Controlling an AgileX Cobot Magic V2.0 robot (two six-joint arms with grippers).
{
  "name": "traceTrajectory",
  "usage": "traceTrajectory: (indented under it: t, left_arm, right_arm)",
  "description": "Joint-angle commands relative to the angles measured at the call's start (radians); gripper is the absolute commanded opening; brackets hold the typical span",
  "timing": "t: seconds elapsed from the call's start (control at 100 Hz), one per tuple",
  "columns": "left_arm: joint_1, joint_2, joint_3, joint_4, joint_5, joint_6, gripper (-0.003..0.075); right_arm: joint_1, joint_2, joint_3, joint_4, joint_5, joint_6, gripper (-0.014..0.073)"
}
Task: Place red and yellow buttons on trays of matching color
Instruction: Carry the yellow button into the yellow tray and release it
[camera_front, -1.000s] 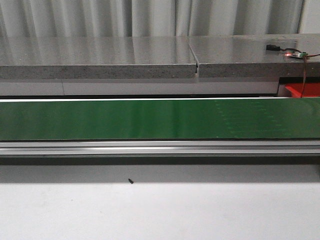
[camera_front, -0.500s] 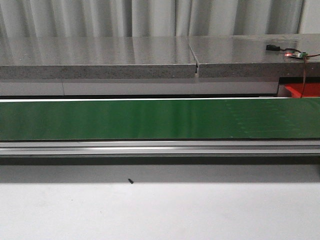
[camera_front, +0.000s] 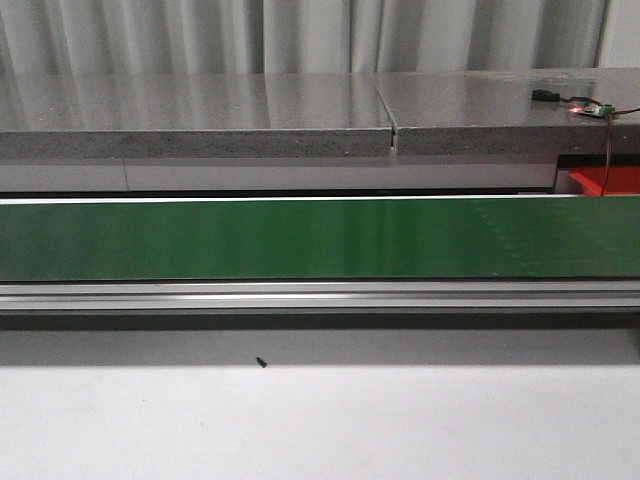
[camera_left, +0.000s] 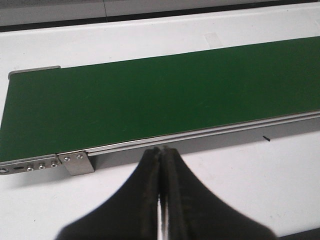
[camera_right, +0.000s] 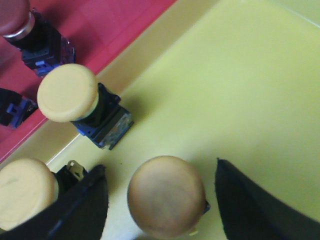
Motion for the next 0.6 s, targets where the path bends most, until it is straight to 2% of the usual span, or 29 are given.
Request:
traceTrajectory:
  t: [0.0, 0.21, 0.34, 0.44, 0.54, 0.59]
  left_arm:
    - [-0.006, 0.002, -0.024, -0.017, -0.060, -0.008, -0.0019]
    - [-0.006, 0.002, -0.024, -0.017, -0.060, -0.008, -0.0019]
    - [-0.006, 0.002, -0.024, -0.017, -0.060, -0.008, -0.0019]
    - [-0.006, 0.002, -0.024, -0.017, -0.060, -0.008, -0.0019]
    - [-0.006, 0.002, -0.024, -0.017, -0.060, -0.008, -0.0019]
    - [-0.006, 0.002, -0.024, -0.017, -0.060, -0.008, -0.0019]
  right_arm:
    - [0.001, -0.042, -0.033, 0.000, -0.027, -0.001, 0.0479]
    - [0.001, -0.123, -0.035, -0.001, -0.024, -0.002, 0.0477]
    - [0.002, -0.198, -0.035, -0.001, 0.025, -0.011, 0.0477]
    - [0.034, -0.251, -0.035, -0.002, 0.040, -0.021, 0.0473]
    - [0.099, -0.296, -0.035, -0.003, 0.040, -0.046, 0.0419]
    - [0.137, -0.315, -0.035, -0.009, 0.039, -0.070, 0.0342]
